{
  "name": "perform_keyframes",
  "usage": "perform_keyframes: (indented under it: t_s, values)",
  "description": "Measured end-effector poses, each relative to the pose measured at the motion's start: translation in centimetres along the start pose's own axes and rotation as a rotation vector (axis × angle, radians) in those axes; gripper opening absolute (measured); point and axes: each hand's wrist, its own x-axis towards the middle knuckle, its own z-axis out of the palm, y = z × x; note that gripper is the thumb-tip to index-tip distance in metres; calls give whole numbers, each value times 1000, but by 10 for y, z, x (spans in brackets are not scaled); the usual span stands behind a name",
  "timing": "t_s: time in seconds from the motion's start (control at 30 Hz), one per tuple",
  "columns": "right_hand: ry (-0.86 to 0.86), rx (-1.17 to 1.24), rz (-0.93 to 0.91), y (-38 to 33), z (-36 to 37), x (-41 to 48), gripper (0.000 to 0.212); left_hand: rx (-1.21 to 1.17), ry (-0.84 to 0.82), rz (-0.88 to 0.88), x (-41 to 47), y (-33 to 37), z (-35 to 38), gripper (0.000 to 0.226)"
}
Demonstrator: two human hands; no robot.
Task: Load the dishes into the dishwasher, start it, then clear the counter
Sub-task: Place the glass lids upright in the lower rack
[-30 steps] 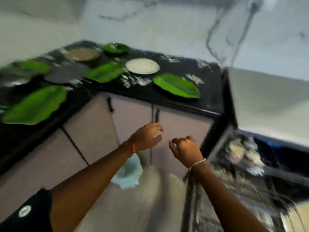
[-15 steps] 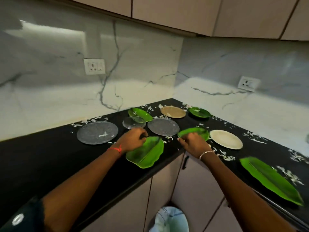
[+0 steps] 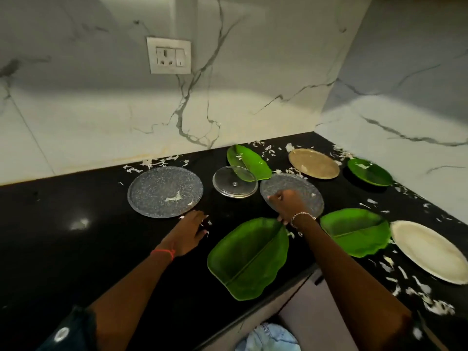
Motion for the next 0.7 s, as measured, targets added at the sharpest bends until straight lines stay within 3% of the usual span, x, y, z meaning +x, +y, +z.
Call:
perform_keyframes:
  t_s: [0.1, 0.2, 0.27, 0.43, 0.5, 0.7]
  values:
    - [-135, 296, 207, -10, 20, 41, 32, 77, 68, 13, 2, -17, 23, 67]
    - [-310, 754, 477, -21, 38, 71, 52, 111, 132, 29, 5, -23, 28, 68]
    - [-327, 869, 554, -23, 54, 86, 61, 97, 154, 27, 7, -25, 29, 67]
    - [-262, 1138, 586, -36, 83, 94, 43, 83, 154, 17, 9, -30, 32, 66]
    - [-243, 1222, 556, -41, 86, 96, 46, 84, 162, 21, 9, -31, 32, 64]
    - [-142, 1237, 517, -45, 71, 68, 47, 83, 89, 4, 8, -27, 27, 70]
